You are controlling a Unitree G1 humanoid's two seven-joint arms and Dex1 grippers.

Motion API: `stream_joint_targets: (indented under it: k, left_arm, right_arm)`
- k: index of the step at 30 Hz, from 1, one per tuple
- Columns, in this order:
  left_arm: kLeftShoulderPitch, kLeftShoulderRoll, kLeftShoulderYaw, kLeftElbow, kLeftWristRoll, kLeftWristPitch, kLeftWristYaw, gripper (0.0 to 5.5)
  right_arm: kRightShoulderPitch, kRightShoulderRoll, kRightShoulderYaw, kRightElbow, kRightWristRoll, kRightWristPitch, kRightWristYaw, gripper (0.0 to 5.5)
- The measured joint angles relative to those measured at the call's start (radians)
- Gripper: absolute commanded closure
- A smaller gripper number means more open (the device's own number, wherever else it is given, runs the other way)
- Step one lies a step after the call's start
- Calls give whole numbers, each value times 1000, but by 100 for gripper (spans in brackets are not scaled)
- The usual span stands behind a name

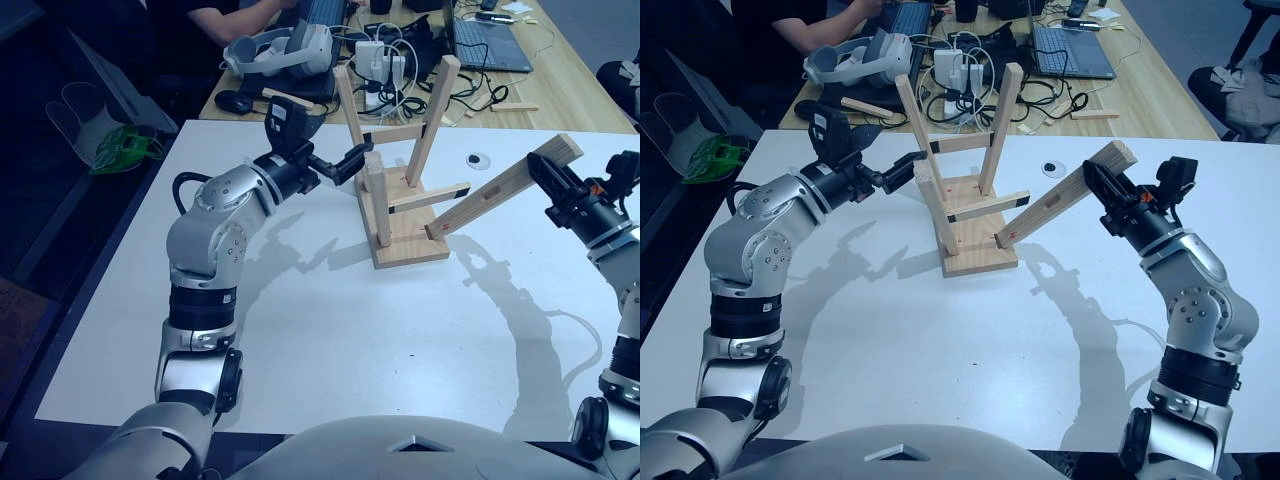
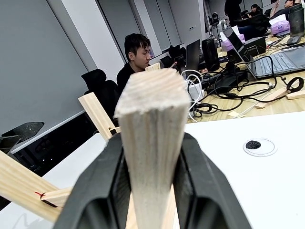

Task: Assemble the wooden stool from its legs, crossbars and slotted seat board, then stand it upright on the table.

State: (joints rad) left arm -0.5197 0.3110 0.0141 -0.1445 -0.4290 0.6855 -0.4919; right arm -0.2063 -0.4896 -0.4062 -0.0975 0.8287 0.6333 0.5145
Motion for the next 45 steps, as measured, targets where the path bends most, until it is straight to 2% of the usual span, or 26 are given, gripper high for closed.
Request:
stream_joint_targets:
  k: [24,35,45]
  left_arm:
    - [0,-4,2,-1,-16,2,8,14]
    - [0,-6,2,-1,-16,2,13,14]
    - [0,-15,4,0,-16,0,25,14]
  right_arm:
    - [-38,49,-33,63,76,62,-81,450]
    - [-45,17,4,62,7,23,-45,450]
    - [-160,-2,69,141,-87,20,-58,450]
